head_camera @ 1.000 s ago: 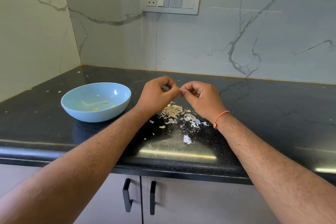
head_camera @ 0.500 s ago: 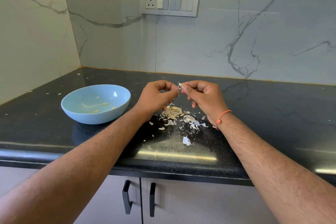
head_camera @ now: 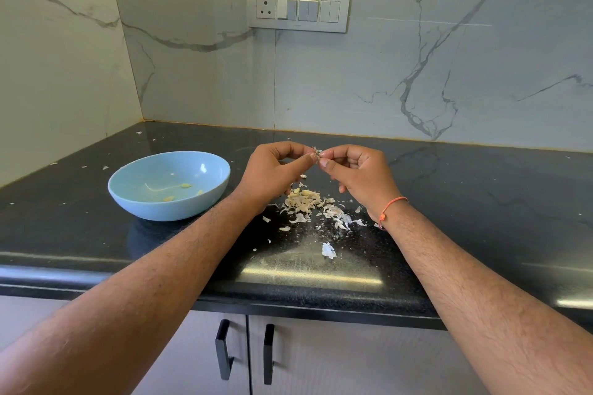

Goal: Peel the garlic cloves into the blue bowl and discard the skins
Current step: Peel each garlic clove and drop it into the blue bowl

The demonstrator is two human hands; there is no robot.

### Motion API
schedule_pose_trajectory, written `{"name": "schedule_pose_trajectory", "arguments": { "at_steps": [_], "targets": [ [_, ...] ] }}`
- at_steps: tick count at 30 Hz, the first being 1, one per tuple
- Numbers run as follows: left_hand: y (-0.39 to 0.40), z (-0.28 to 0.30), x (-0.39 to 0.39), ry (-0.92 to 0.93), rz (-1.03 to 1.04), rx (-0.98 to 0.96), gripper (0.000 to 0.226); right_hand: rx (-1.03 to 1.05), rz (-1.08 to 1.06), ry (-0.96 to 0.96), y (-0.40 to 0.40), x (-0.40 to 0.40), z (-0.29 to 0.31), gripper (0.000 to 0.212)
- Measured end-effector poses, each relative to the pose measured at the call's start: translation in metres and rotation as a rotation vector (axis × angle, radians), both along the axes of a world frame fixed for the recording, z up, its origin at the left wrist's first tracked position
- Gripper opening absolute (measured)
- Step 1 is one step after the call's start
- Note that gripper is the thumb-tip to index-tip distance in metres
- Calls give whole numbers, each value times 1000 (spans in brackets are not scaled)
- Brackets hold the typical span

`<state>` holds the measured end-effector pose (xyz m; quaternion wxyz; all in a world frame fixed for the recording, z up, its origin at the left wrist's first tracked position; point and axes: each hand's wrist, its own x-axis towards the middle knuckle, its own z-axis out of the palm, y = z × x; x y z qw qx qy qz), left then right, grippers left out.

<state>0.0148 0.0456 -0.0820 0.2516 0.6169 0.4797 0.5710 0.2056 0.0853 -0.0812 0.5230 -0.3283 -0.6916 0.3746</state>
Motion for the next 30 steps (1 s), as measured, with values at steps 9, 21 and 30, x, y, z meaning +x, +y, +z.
{"name": "schedule_pose_trajectory", "arguments": {
  "at_steps": [9,21,30],
  "targets": [
    [-1,1,1,-29,-30,-43,13,-97,43,107,0,1,2,14],
    [0,-2,5,131,32,-16,11,-191,95,147,-2,0,4,26],
    [0,0,2,96,-13,41,20,-242,132,147,-3,0,4,29]
  ]
}}
